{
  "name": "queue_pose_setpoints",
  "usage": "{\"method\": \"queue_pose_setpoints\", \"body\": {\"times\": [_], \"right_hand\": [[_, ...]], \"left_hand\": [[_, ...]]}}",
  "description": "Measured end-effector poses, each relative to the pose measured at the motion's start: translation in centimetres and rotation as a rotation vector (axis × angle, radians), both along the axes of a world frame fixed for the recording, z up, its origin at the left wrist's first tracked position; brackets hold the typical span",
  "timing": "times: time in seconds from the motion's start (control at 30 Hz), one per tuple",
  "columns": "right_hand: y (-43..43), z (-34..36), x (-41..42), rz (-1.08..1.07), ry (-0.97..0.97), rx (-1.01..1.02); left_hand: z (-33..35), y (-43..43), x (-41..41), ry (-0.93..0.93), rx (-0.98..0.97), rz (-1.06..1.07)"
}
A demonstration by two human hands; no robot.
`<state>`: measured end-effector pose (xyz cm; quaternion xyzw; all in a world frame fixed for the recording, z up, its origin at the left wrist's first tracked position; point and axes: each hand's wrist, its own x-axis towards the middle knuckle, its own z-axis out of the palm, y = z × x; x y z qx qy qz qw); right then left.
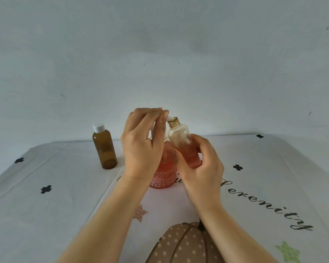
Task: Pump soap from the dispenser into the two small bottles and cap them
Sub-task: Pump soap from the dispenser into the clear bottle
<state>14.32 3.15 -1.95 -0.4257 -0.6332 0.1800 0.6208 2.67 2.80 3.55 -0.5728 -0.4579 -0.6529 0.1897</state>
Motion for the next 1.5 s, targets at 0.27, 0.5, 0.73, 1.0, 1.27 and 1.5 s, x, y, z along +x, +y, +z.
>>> {"method": "queue_pose_setpoints", "body": {"times": [0.27,0.5,0.73,1.0,1.27,1.5], "right_hand": [[-0.3,0.2,-0.2,-0.003,0.017,0.025],[-0.4,0.2,-0.2,-0.006,0.021,0.033],[-0.2,0.2,-0.1,-0.001,0.020,0.023],[0.0,-0.3,0.5,0.033,0.019,-0.010],[-0.1,-0.5,0.6,0.047,0.007,-0.054],[-0.2,0.0,0.1,0.009,0.020,-0.010]], "left_hand": [[0.2,-0.2,0.1,-0.034,0.001,-0.030],[0.3,-0.3,0.2,-0.039,-0.005,-0.034],[0.1,-0.2,0.3,-0.058,-0.027,-0.040],[-0.2,-0.1,0.2,-0.059,-0.043,-0.073],[-0.5,0.2,0.0,-0.048,-0.052,-0.070],[-0.1,-0.2,0.3,-0.037,-0.063,-0.081]]}}
